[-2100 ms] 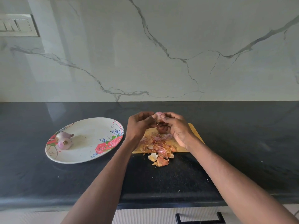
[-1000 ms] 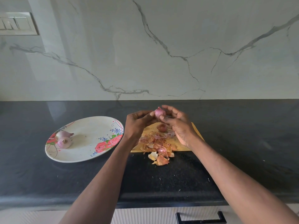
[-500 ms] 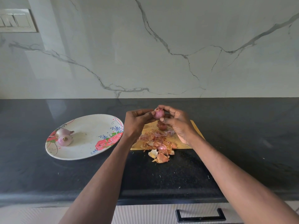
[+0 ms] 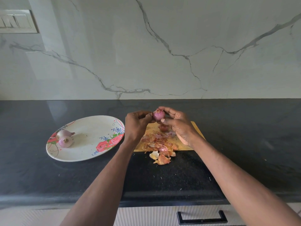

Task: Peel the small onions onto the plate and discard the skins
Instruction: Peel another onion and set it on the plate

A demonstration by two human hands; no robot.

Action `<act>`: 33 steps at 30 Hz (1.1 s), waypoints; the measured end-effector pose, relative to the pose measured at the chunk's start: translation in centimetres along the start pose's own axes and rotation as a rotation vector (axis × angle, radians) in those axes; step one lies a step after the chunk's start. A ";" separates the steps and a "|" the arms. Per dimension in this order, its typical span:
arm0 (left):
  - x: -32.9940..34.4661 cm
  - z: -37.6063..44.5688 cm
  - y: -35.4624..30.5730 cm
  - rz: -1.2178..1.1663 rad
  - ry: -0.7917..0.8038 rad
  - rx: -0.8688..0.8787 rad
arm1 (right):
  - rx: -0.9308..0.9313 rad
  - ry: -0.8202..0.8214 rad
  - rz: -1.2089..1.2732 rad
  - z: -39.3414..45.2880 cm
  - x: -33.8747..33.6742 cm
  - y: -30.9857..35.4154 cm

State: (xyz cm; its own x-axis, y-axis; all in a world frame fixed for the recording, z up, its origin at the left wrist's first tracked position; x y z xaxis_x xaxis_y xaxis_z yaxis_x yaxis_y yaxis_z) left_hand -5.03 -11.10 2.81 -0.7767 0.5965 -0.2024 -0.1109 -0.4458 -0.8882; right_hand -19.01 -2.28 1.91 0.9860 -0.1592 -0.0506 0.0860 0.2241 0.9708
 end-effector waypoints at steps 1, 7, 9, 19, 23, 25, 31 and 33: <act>0.0 -0.1 -0.2 0.014 -0.003 0.009 | 0.000 -0.007 -0.002 0.0 0.0 0.0; 0.7 -0.3 -0.5 0.017 0.029 0.031 | -0.015 -0.043 -0.010 -0.2 -0.2 0.1; 1.1 -0.5 -0.9 0.091 0.039 0.054 | -0.015 -0.050 -0.032 -0.1 -0.2 0.0; 1.3 -1.0 -2.2 0.467 -0.099 0.124 | -0.001 -0.081 -0.013 -0.1 0.4 -0.1; 1.3 -1.0 -2.2 0.505 -0.089 0.057 | -0.006 -0.065 -0.012 -0.2 0.6 0.1; 1.1 -0.8 -1.8 0.500 -0.091 0.025 | -0.004 -0.053 -0.001 -0.1 0.7 0.0; -0.3 -0.3 -0.1 0.468 -0.150 -0.093 | -0.027 0.007 0.244 0.0 0.4 0.4; -0.5 -0.3 -0.1 0.451 -0.147 -0.087 | -0.034 -0.004 0.306 -0.1 0.2 0.5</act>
State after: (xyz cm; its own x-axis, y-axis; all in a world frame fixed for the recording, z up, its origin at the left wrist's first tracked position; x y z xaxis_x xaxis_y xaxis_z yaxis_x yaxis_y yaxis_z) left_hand -4.40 -11.16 2.84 -0.8158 0.2527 -0.5203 0.3044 -0.5773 -0.7577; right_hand -18.79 -2.14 2.37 0.9664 -0.0829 0.2435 -0.2097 0.2941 0.9325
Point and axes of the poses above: each hand's wrist, its own z-axis towards the middle knuckle, its own x-axis out of the palm, y = z × x, the point moved 8 cm from there along z, towards the middle knuckle, and after that the axes turned 15 degrees about y, right-handed, at the moved point
